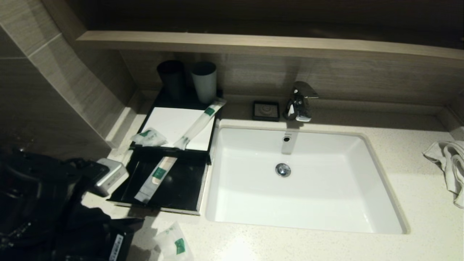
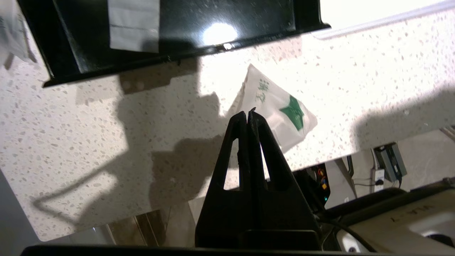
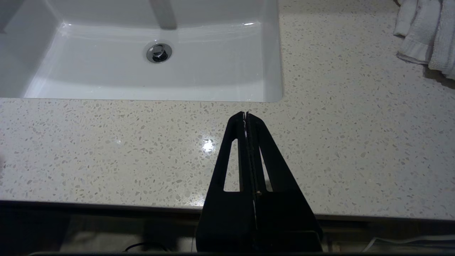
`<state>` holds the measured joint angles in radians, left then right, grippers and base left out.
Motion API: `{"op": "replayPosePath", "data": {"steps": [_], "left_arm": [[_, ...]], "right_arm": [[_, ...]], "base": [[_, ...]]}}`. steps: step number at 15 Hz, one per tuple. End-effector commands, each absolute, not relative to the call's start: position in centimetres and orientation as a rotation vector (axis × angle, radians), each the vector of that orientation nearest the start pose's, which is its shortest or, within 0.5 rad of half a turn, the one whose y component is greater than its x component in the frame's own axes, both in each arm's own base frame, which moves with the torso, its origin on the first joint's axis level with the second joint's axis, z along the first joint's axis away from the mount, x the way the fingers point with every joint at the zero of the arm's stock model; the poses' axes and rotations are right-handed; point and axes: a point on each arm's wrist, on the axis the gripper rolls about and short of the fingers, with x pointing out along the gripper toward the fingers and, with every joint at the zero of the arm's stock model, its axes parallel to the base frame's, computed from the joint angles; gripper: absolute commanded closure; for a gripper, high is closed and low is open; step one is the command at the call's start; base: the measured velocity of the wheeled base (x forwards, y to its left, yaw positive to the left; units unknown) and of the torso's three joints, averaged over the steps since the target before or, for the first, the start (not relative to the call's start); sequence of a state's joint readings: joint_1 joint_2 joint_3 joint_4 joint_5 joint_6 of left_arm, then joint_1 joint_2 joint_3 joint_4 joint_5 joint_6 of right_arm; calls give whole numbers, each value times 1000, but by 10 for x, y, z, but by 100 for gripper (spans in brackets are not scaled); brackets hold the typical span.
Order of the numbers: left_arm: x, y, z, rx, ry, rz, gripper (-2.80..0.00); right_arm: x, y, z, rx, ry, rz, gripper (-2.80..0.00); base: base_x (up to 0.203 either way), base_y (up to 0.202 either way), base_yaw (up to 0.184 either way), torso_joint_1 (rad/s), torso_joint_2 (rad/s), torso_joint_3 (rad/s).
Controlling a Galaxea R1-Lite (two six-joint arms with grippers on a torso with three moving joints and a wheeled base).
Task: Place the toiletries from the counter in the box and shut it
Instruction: Pick up the bathroom toiletry
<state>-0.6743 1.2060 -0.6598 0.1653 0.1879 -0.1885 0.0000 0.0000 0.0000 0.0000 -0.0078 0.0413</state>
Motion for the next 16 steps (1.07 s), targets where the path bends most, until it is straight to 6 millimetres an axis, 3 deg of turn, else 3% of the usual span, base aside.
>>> {"op": "replayPosePath", "data": {"steps": [1, 4, 5, 16], "left_arm": [[120, -96, 179, 145, 717, -426, 0], [123, -101, 171, 162, 775, -466, 0], [123, -102, 169, 171, 784, -467, -280], [130, -108, 149, 262, 881, -500, -280]], "right_arm": [[-23, 0, 76, 41, 1, -8, 0], [-23, 0, 75, 41, 0, -8, 0], [-23, 0, 75, 41, 0, -8, 0], [-23, 0, 75, 41, 0, -8, 0]], "base": [[0, 0, 0, 0, 0, 0], [0, 0, 0, 0, 0, 0], [0, 0, 0, 0, 0, 0], [0, 0, 0, 0, 0, 0]]}}
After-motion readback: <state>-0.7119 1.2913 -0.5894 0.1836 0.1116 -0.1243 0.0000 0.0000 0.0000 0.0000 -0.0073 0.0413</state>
